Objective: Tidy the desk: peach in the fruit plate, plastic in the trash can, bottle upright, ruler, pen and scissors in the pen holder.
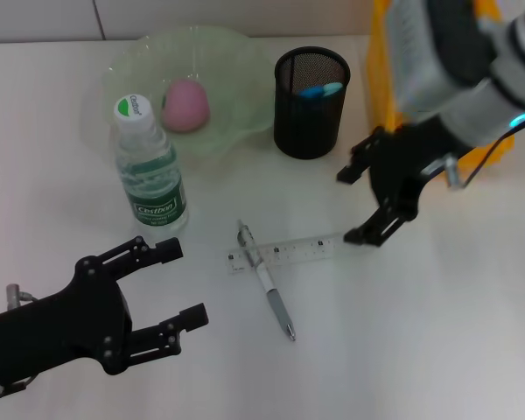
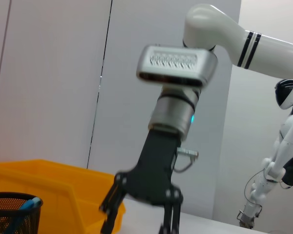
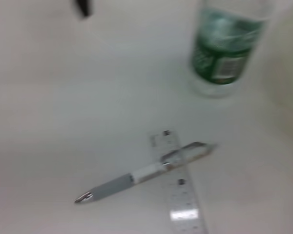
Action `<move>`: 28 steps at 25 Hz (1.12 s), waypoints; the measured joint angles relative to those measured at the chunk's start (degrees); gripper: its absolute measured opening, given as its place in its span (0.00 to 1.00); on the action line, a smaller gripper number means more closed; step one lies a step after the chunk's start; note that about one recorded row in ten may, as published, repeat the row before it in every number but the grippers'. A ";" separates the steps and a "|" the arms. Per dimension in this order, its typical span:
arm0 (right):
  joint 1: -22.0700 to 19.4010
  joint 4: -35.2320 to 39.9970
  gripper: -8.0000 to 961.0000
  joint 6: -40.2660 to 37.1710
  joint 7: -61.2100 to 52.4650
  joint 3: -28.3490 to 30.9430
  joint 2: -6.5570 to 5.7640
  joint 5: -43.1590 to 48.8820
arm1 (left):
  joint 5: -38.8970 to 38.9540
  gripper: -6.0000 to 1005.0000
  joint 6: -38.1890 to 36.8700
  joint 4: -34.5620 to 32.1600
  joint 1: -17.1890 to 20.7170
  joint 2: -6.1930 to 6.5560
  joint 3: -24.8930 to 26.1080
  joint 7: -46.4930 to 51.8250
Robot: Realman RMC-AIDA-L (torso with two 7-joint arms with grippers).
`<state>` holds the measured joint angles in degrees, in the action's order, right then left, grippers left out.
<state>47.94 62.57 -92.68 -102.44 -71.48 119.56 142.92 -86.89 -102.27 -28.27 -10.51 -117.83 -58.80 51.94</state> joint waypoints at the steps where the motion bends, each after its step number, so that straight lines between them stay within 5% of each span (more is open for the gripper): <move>1: -0.11 -0.55 0.87 1.37 -0.06 -3.02 0.01 -0.51 | -0.01 0.81 0.02 -0.04 0.01 0.00 0.01 0.00; 7: -0.31 -2.93 0.87 7.62 -0.10 -11.41 0.18 -3.88 | 0.16 0.80 -0.18 -0.04 -0.07 -0.01 0.00 0.03; 28: -0.49 -10.89 0.87 20.66 0.85 -19.91 0.16 -13.14 | 0.27 0.80 0.03 -0.04 -0.13 -0.11 0.00 0.09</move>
<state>47.45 51.68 -72.02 -101.59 -91.38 119.72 129.78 -86.62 -102.24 -28.30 -10.64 -117.95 -58.80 52.04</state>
